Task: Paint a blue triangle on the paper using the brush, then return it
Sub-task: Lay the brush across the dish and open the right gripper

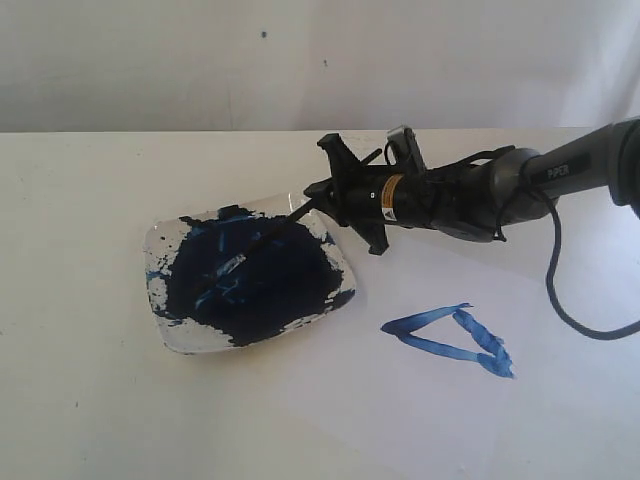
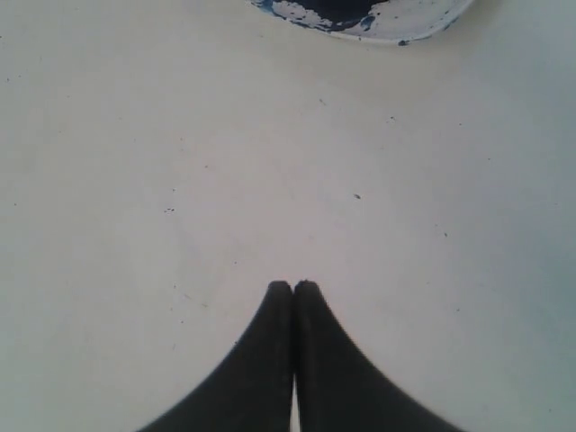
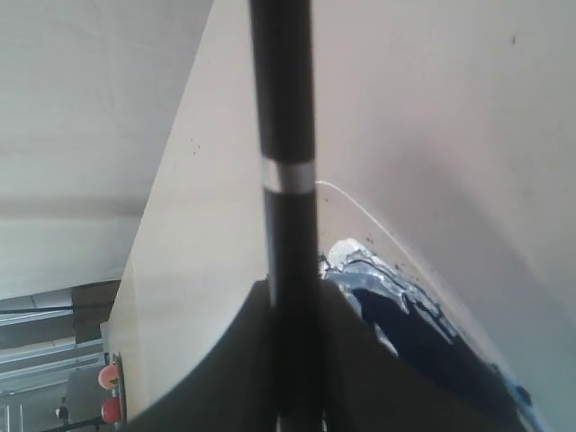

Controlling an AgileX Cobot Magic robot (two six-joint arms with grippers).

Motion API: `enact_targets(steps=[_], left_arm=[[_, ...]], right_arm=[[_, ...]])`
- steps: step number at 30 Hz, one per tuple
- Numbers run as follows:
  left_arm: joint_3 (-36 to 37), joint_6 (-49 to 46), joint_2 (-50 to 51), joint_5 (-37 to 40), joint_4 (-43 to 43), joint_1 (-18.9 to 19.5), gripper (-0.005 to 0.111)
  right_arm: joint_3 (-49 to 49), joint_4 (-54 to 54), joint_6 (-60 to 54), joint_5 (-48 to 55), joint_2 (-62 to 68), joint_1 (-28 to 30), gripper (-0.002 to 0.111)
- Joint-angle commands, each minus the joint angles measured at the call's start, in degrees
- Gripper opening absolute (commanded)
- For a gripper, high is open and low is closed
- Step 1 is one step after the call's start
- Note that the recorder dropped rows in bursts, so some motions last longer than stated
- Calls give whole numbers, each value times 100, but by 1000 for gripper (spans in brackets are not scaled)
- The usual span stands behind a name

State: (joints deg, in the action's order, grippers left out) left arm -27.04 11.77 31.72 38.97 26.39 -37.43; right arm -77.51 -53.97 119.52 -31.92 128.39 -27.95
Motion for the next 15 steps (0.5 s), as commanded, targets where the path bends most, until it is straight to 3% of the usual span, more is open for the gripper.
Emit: enact_targets(steps=[1, 6, 15], left_arm=[[40, 52, -37, -26, -32, -52, 0], [40, 52, -37, -42, -32, -52, 0], [40, 52, -37, -53, -32, -52, 0]], right_arm=[[-32, 25, 28, -65, 36, -5, 0], [-32, 25, 28, -65, 48, -5, 3], [-32, 4, 28, -63, 48, -5, 32]])
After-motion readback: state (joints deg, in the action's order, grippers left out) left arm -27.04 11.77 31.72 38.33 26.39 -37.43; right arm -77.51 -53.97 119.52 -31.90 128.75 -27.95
